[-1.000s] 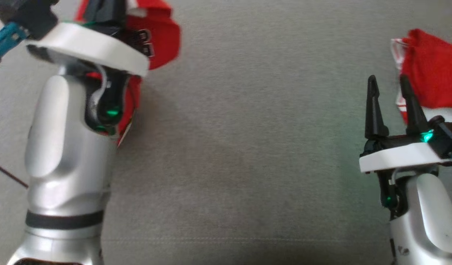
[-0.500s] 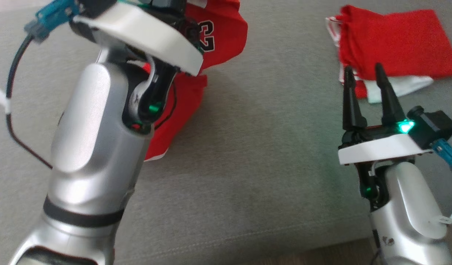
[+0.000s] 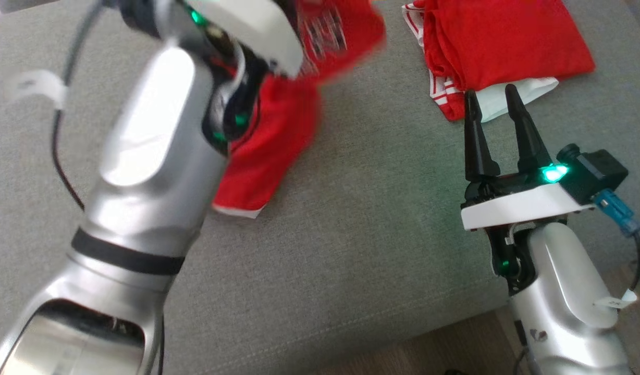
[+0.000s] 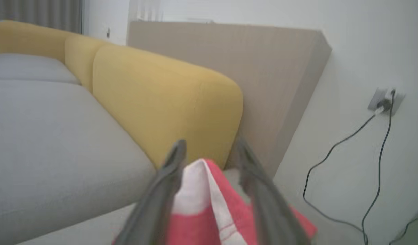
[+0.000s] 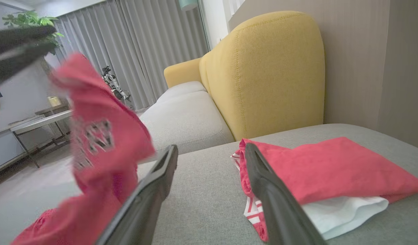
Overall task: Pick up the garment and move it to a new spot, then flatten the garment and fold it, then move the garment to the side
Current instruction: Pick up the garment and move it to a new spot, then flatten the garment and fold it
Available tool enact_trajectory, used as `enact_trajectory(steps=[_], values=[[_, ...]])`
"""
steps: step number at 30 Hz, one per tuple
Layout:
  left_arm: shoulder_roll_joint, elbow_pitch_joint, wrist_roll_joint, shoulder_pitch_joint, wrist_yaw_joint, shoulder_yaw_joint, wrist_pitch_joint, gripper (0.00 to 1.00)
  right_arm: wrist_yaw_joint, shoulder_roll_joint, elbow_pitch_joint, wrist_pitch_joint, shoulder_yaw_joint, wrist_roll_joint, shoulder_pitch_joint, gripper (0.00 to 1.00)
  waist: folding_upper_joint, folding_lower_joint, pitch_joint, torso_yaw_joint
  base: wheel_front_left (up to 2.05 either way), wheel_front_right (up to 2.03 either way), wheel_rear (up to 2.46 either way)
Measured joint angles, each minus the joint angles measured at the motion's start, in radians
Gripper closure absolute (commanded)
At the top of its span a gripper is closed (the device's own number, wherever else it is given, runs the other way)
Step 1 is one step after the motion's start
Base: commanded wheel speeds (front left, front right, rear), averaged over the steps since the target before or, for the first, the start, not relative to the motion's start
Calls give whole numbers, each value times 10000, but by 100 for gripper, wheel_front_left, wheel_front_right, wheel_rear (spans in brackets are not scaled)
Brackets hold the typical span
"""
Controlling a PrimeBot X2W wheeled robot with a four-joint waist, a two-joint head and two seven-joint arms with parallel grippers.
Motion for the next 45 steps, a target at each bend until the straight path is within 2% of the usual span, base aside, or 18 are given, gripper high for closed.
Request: enact_trajectory(steps=[3, 7, 12, 16, 19, 25, 32, 36, 42, 45], values=[[140, 884, 207, 166, -121, -253, 19, 0, 0, 0, -10, 0, 6, 63, 0, 0, 0, 0, 6, -21, 0, 0, 0], [541, 1384, 261, 267, 121, 219, -779, 0, 0, 0, -15, -2, -50, 46, 1, 0, 0, 0, 7, 130, 0, 0, 0], [1181, 1438, 61, 478, 184, 867, -1402, 0, 0, -2, -10, -2, -324, -226, 21, 0, 0, 0, -122, 591, 0, 0, 0], [1628, 1168, -268, 1639, 82, 1174, -1645, 0, 0, 0, 12, -2, -504, -550, 136, 0, 0, 0, -358, 1129, 0, 0, 0], [1779, 658, -642, 3316, -52, 1335, -1873, 0, 0, 4, 67, 2, -765, -955, 634, 0, 0, 0, -643, 1788, 0, 0, 0], [1716, -332, -884, 5407, -69, 1521, -2080, 0, 0, 6, -144, 148, -1348, -1193, 1405, 0, 0, 0, -1079, 2794, 0, 0, 0], [1112, -871, -464, 7213, -27, 1618, -2117, 0, 0, 17, -610, 435, -1664, -1204, 1987, 0, 0, 0, -1515, 3540, 0, 0, 0], [640, -1007, -159, 7625, -148, 1837, -2117, 0, 0, 23, -765, 575, -1722, -1204, 2219, 0, 0, 0, -1672, 3642, 0, 0, 0], [453, -840, 236, 7636, -445, 1927, -2117, 0, 0, 31, -932, 663, -1695, -1204, 2229, 0, 0, 0, -1684, 3443, 0, 0, 0], [374, -389, 464, 7635, -650, 1636, -2117, 0, 0, 33, -949, 663, -1624, -1202, 2228, 0, 0, 0, -1670, 3240, 0, 0, 0]])
